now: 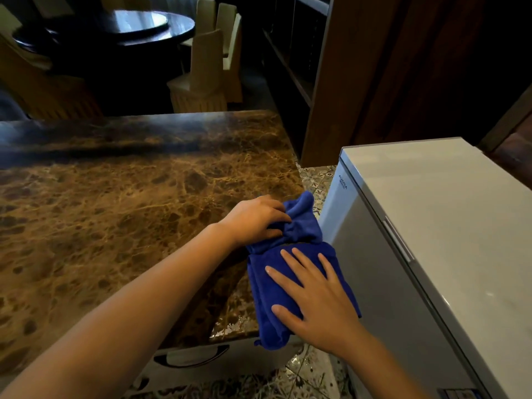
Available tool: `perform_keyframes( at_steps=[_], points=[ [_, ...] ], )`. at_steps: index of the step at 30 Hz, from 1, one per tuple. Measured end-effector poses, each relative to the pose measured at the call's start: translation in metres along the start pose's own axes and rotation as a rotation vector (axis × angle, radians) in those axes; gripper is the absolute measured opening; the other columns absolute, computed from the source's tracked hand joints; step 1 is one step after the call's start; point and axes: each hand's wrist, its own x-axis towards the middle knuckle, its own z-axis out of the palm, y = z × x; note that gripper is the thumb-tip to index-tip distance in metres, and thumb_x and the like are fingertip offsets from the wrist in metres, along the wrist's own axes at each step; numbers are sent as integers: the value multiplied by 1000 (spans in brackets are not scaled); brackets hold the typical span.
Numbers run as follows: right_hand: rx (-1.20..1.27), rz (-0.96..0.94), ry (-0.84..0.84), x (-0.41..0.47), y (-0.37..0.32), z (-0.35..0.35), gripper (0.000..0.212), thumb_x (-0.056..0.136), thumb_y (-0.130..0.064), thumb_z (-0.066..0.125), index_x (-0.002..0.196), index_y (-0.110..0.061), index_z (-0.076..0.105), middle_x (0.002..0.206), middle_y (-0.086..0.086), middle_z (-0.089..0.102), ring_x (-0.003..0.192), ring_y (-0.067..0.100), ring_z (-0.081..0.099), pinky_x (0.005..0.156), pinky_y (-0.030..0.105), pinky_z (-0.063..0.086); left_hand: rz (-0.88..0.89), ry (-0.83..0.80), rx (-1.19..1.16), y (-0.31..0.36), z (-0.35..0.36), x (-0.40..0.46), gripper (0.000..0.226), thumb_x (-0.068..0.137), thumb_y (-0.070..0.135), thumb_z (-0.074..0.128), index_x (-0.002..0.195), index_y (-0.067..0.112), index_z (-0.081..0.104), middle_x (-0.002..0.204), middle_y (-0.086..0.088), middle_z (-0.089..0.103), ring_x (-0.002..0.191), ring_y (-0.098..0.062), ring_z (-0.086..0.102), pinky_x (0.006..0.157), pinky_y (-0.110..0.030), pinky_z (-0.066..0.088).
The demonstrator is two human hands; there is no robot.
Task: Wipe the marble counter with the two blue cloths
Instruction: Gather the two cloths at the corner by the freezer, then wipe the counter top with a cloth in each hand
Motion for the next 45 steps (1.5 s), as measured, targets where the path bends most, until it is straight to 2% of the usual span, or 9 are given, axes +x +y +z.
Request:
perform_keyframes(
  at_steps=[4,7,18,24,30,35,40,42,45],
  points=[
    [7,3,-17,0,-1,0,60,88,-65,15,141,-39,22,153,0,21,140,18,7,107,46,-5,100,170,59,6,4,-13,25,80,22,57,97,10,69,96,-12,69,84,-32,65,54,-35,54],
    [40,4,-24,1,-2,-3,68,83,-70,7,141,-39,22,154,-1,17,139,16,-1,108,43,-12,102,239,98,6,-6,-24,33,79,24,45,98,10,68,97,-12,69,82,-30,66,50,-33,55],
    [-56,-29,-7,30,-36,-18,74,85,-66,-4,137,-31,37,149,2,32,138,20,19,105,52,8,-294,353,5,-49,-35,-151,39,78,32,48,105,14,68,108,-13,68,93,-28,66,72,-37,55],
    [-70,3,-65,40,-35,1,86,72,-74,-18,143,-36,11,154,-3,7,138,12,-6,109,50,2,-556,343,-13,-101,-35,-248,34,78,28,55,102,9,69,106,-15,68,91,-30,66,75,-37,52],
    [-97,37,-58,40,-38,9,76,80,-71,-8,142,-34,17,153,-3,15,138,13,0,108,54,8,-606,237,-110,-137,-14,-297,33,75,5,68,108,6,65,113,-17,64,102,-33,61,84,-40,47],
    [-125,71,-45,41,-41,11,72,85,-67,-3,141,-32,25,152,-2,21,138,12,4,107,55,12,-730,252,-550,-144,2,-287,51,94,21,38,143,17,24,142,-4,40,134,-22,33,107,-27,19],
    [-116,70,-51,41,-41,11,75,83,-69,-6,142,-34,24,152,-4,17,138,11,2,109,53,8,-767,-191,-111,-157,12,-270,46,97,43,22,134,49,-6,157,3,-4,143,-17,-6,112,-49,-3],
    [-95,70,-55,41,-41,10,73,82,-70,-6,141,-36,20,153,-6,15,138,9,-1,110,51,5,-756,-235,-193,-162,0,-262,48,96,43,31,135,51,4,158,1,-3,143,-18,-7,112,-51,-6],
    [-3,52,-90,39,-40,3,64,79,-73,-4,137,-48,9,152,-12,8,138,3,-7,110,46,-3,-762,-21,-327,-167,-17,-254,40,95,41,35,134,38,40,155,-3,19,143,-17,10,111,-52,-2]
  ],
)
